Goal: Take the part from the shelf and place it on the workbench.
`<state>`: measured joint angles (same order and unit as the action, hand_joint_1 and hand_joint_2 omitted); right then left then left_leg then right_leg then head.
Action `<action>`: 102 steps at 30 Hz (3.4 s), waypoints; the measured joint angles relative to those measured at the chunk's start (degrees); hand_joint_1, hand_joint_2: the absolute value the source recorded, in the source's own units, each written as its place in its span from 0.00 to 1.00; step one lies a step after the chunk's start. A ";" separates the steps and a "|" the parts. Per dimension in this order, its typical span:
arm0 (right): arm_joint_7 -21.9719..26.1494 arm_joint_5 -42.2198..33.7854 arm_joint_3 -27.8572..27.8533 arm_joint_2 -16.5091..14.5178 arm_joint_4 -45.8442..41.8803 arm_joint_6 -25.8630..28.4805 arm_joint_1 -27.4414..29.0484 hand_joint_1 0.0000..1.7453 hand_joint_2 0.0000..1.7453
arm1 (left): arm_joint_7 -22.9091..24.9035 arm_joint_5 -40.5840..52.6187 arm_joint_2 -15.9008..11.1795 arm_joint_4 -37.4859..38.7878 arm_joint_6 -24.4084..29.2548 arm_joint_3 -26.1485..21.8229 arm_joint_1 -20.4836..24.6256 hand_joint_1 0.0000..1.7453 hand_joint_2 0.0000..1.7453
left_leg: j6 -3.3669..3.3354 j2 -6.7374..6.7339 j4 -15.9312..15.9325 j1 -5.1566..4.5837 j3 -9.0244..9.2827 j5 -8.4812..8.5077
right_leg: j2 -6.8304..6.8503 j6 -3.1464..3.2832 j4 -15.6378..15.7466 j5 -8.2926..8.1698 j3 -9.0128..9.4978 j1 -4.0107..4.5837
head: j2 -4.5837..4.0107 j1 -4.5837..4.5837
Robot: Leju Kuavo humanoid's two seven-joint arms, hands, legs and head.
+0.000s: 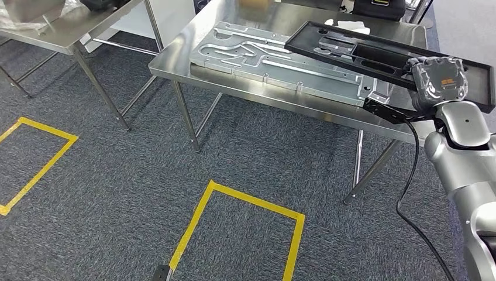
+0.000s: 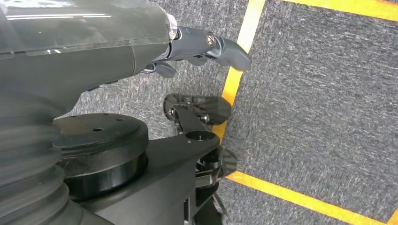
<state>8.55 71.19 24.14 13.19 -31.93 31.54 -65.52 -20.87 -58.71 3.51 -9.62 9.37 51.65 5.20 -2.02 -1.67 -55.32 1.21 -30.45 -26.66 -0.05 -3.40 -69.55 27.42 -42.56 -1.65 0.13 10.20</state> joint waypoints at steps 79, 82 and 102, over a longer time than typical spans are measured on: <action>4.49 -1.83 11.61 -22.10 7.98 -2.50 5.56 1.00 1.00 | 0.89 -6.13 -0.36 0.33 2.98 -3.97 -0.95 0.00 1.00 | 3.10 2.26 -18.97 -0.85 -12.98 -3.63 | 0.00 4.30 10.94 -1.98 7.65 0.82 | -0.02 0.01; 3.53 -1.36 12.62 -22.93 7.85 -1.77 7.94 1.00 1.00 | 0.98 -6.04 -0.55 0.33 2.90 -3.91 -0.96 0.00 1.00 | 3.34 2.03 -8.40 -0.44 -7.63 1.30 | 0.08 3.74 10.70 -1.70 7.64 0.69 | -0.01 0.02; -2.18 3.79 13.63 -16.24 -0.68 -10.51 2.47 1.00 1.00 | 0.67 -5.13 -0.90 0.33 1.21 -2.32 -0.96 0.00 1.00 | 0.35 2.28 -3.54 -2.30 -5.28 2.15 | 0.19 4.24 10.77 -2.55 6.69 1.93 | 0.00 0.01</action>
<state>6.37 74.98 37.76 -3.05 -32.61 21.03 -63.05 -20.21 -63.84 2.62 -9.29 10.58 49.33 4.24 -1.67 0.61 -58.86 -1.10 -35.73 -24.51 0.14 0.84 -58.78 24.87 -35.88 0.28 0.13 10.20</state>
